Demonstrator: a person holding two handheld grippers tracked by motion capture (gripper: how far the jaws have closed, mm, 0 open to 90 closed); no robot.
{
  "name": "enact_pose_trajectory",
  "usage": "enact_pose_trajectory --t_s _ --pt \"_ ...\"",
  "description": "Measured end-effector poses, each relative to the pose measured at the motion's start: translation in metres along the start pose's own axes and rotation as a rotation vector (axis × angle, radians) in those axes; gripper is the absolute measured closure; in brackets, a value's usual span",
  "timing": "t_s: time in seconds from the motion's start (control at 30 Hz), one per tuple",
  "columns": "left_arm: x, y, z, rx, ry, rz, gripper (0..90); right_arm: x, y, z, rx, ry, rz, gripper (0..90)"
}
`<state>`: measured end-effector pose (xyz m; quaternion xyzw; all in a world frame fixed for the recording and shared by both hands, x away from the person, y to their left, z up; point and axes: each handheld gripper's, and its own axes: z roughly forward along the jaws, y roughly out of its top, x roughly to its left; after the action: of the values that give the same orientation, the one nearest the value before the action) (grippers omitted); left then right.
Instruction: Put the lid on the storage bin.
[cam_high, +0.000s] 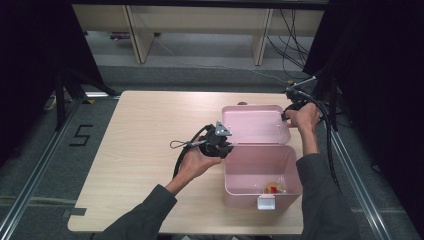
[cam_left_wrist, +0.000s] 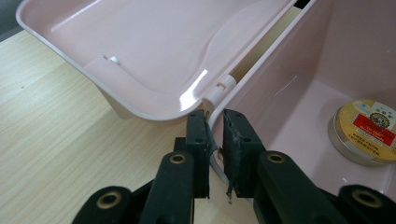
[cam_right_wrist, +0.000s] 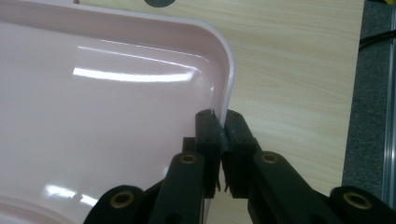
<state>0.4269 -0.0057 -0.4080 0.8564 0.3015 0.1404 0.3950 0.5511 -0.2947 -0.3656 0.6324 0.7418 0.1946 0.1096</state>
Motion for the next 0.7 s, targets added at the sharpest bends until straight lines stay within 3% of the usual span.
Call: enact_pose_trajectory --t_s 0.03,0.1,0.33,0.53,0.57,0.6,0.63,0.67,0.7 --pt "0.000 0.000 0.000 -0.001 -0.003 0.001 80.4 -0.002 0.000 -0.002 -0.015 0.002 -0.022 86.4" --pt "0.000 0.000 0.000 -0.005 0.002 0.002 80.5 -0.002 -0.002 -0.007 -0.033 0.015 -0.002 86.5" --pt "-0.001 -0.001 0.000 -0.014 0.001 -0.003 80.6 -0.011 -0.010 -0.025 -0.130 0.020 -0.064 86.8" --pt "-0.001 -0.001 0.000 -0.018 0.005 -0.010 80.6 -0.008 -0.017 -0.041 -0.178 0.033 -0.043 87.3" --pt "-0.001 -0.002 0.000 -0.019 0.006 -0.010 80.6 -0.009 -0.017 -0.042 -0.195 0.026 -0.068 87.4" --pt "-0.001 -0.002 0.000 -0.020 0.007 -0.010 80.6 -0.007 -0.018 -0.045 -0.190 0.042 -0.034 87.6" --pt "-0.002 -0.002 0.000 -0.020 0.008 -0.010 80.6 -0.008 -0.018 -0.047 -0.207 0.034 -0.064 87.6" --pt "-0.002 -0.002 0.000 -0.021 0.006 -0.011 80.6 -0.006 -0.019 -0.048 -0.207 0.039 -0.039 87.7" --pt "-0.002 -0.002 0.000 -0.021 0.007 -0.010 80.6 -0.007 -0.020 -0.051 -0.209 0.035 -0.053 87.7"
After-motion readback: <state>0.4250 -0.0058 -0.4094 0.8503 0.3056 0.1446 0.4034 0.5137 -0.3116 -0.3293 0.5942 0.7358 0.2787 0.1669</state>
